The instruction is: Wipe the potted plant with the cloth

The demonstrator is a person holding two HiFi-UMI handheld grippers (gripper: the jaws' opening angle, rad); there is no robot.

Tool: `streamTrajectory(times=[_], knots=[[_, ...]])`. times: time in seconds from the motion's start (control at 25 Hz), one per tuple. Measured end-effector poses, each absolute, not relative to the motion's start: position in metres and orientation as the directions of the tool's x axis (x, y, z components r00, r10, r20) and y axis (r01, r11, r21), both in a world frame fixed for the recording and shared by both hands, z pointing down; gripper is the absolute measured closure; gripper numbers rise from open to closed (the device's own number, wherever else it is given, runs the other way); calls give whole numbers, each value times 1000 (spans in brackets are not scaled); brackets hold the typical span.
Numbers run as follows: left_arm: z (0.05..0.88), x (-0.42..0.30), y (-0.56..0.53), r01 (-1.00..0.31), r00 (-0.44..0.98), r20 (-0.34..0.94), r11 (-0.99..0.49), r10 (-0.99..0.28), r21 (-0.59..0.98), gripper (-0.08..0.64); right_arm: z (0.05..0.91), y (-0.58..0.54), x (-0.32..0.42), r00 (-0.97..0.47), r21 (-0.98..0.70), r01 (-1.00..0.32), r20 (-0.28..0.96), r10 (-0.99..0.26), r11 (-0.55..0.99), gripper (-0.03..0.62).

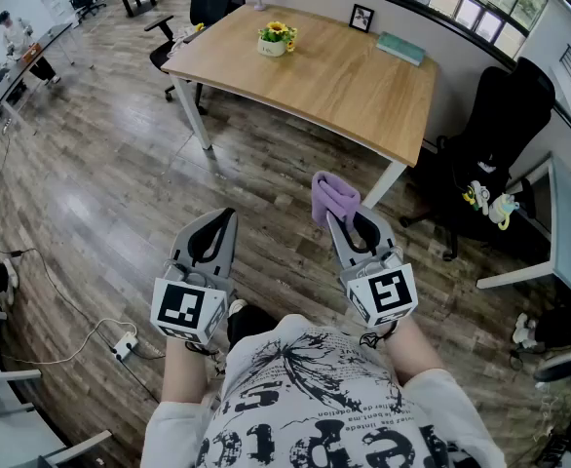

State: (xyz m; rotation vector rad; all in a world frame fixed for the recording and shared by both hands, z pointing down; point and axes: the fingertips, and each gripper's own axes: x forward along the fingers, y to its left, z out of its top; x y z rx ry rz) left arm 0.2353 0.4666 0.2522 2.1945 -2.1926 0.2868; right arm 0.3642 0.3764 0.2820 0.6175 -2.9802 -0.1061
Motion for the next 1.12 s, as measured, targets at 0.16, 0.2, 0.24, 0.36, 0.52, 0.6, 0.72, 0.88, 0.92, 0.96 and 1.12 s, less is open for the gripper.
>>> streamTrajectory(times=[0.16,0.2,0.24,0.36,0.52,0.6,0.72,0.88,0.92,0.96,1.12], knots=[[261,230,467,-994,-20,151,3,-988,-109,557,289,373,363,-913,82,-395,77,-401,915,525],[262,229,467,-994,-22,153,6,-988,-109,557,289,373,363,-913,78,-396,77,-401,915,525],[262,229,467,-994,-24,154,7,-988,-107,557,288,372,363,-913,76,-395,75,-400,915,525],[264,230,465,-995,-23,156,8,-988,-102,557,287,370,363,-915,67,-393,70,-398,917,525],[270,232,466,-995,-14,161,-2,-987,-102,557,291,371,363,-913,41,-402,60,-404,915,523],[272,232,464,-996,-10,165,-5,-986,-94,557,292,370,362,-914,40,-398,66,-399,917,523],[275,232,463,-997,-8,177,-6,-984,-81,557,294,367,358,-920,29,-384,80,-385,923,522],[278,225,463,-996,-3,177,-12,-984,-85,557,301,361,345,-923,14,-371,105,-370,929,522],[280,220,462,-996,-11,184,-6,-983,-86,557,302,359,340,-923,12,-370,110,-369,929,522],[282,214,460,-996,-19,189,2,-982,-85,557,303,356,336,-923,10,-369,115,-368,929,522],[284,183,451,-998,-29,181,18,-983,-65,557,302,348,311,-920,21,-372,130,-371,928,522]])
